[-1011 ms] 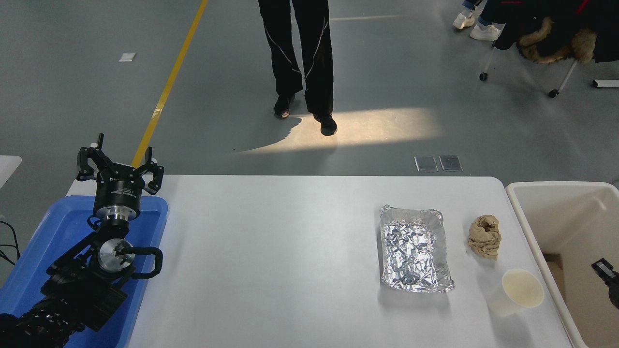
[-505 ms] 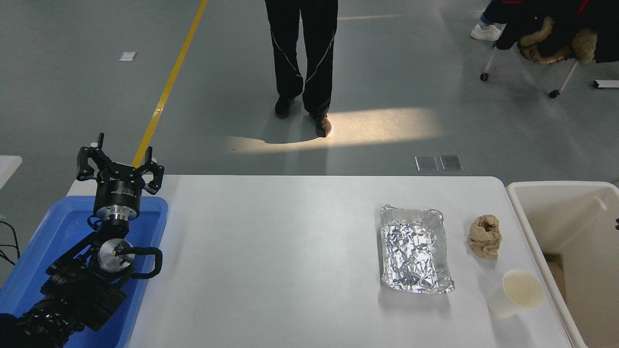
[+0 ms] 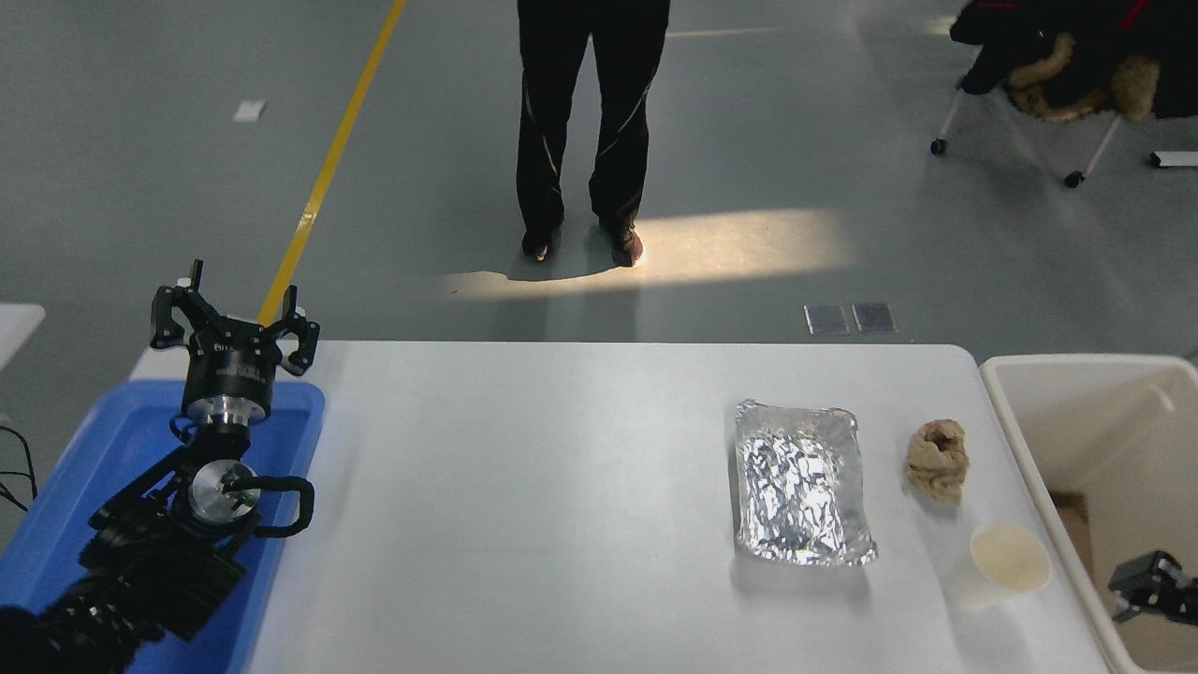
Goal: Pick up paper cup place in dustbin
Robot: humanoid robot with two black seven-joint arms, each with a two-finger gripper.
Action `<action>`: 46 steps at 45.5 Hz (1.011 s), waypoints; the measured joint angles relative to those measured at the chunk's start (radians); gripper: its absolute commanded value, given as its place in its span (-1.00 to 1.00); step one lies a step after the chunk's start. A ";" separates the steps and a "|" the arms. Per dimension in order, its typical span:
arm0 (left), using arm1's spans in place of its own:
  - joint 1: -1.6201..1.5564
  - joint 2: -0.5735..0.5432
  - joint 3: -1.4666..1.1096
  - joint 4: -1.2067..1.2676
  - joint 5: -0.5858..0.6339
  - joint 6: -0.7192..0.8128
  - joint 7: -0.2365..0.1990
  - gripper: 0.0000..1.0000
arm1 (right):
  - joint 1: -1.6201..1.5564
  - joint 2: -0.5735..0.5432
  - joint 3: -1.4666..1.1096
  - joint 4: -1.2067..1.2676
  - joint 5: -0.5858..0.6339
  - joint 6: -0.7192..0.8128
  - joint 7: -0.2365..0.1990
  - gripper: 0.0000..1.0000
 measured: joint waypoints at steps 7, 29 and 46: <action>0.001 0.000 -0.001 0.000 0.000 0.001 0.000 0.98 | 0.365 0.059 -0.010 0.083 -0.004 0.056 0.003 1.00; 0.001 0.000 -0.001 0.001 -0.002 0.001 0.000 0.98 | 1.021 0.135 0.012 0.191 -0.002 0.278 0.005 1.00; 0.001 0.000 -0.001 0.001 -0.002 0.001 0.000 0.98 | 1.152 0.157 0.029 0.233 0.018 0.327 0.005 1.00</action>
